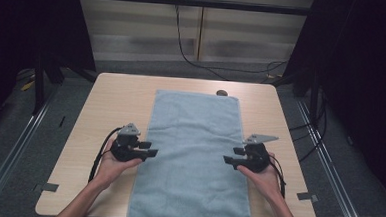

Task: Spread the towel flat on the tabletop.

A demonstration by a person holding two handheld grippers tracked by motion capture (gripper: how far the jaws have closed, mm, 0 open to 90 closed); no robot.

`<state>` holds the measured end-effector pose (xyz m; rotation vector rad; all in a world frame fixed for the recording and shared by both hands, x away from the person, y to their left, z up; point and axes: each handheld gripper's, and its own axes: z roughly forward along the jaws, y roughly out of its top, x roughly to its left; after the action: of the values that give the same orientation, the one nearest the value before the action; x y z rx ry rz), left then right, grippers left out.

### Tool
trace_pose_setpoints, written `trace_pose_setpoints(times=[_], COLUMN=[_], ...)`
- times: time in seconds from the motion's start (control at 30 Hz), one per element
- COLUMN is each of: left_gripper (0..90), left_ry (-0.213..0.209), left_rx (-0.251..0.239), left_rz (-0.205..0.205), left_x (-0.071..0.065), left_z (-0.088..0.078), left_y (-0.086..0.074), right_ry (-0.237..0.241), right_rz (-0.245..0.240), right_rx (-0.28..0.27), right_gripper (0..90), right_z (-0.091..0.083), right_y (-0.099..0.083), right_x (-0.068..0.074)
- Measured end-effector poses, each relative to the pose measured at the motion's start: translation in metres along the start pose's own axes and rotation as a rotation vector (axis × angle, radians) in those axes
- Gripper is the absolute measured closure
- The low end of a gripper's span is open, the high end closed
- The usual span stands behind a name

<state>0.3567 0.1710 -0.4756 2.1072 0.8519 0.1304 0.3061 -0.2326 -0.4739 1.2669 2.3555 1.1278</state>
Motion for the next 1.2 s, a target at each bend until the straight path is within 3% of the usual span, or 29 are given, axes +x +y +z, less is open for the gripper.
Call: trace_pose_setpoints(times=[0.13, 0.2, 0.27, 0.3, 0.33, 0.4, 0.5, 0.67, 0.87, 0.97, 1.1, 1.2], left_gripper=[54.8, 53.5, 56.0, 57.2, 57.6, 65.0, 77.9, 82.1, 80.7, 80.3, 80.4, 80.3], left_ry=[0.065, 0.04, 0.05, 0.063, 0.073, 0.056, 0.042, -0.008, -0.09, -0.102, -0.105, -0.138], left_rx=[0.039, 0.036, 0.096, 0.077, 0.08, 0.09, 0.076, 0.073, 0.069, 0.089, 0.097, 0.102], left_rz=[0.031, 0.019, 0.068, 0.113, 0.132, 0.114, 0.132, 0.117, 0.107, 0.131, 0.146, 0.125], left_x=[0.014, 0.017, 0.01, 0.006, 0.004, 0.002, -0.003, -0.009, -0.027, -0.039, -0.052, -0.059], left_z=[0.02, 0.024, 0.029, 0.029, 0.027, 0.024, 0.018, 0.004, -0.019, -0.029, -0.038, -0.046], left_y=[0.006, 0.004, -0.003, -0.007, -0.008, -0.01, -0.019, -0.032, -0.059, -0.067, -0.077, -0.086], right_ry=[-0.013, -0.062, -0.071, -0.075, -0.064, -0.054, -0.038, 0.024, 0.119, 0.152, 0.17, 0.181], right_rz=[0.011, -0.017, -0.039, -0.054, -0.082, -0.104, -0.133, -0.115, -0.101, -0.153, -0.159, -0.17], right_rx=[0.033, 0.086, 0.076, 0.078, 0.083, 0.097, 0.102, 0.087, 0.081, 0.099, 0.1, 0.107], right_gripper=[44.1, 44.6, 47.3, 50.6, 54.7, 65.8, 81.0, 83.2, 82.5, 80.6, 80.2, 79.1], right_z=[0.029, 0.04, 0.041, 0.04, 0.039, 0.036, 0.034, 0.028, 0.005, -0.008, -0.018, -0.024], right_y=[0.008, 0.006, 0.004, 0.003, 0.002, 0.001, -0.001, -0.01, -0.037, -0.048, -0.06, -0.066], right_x=[-0.013, -0.013, -0.01, -0.008, -0.006, -0.002, 0.006, 0.015, 0.036, 0.051, 0.064, 0.073])
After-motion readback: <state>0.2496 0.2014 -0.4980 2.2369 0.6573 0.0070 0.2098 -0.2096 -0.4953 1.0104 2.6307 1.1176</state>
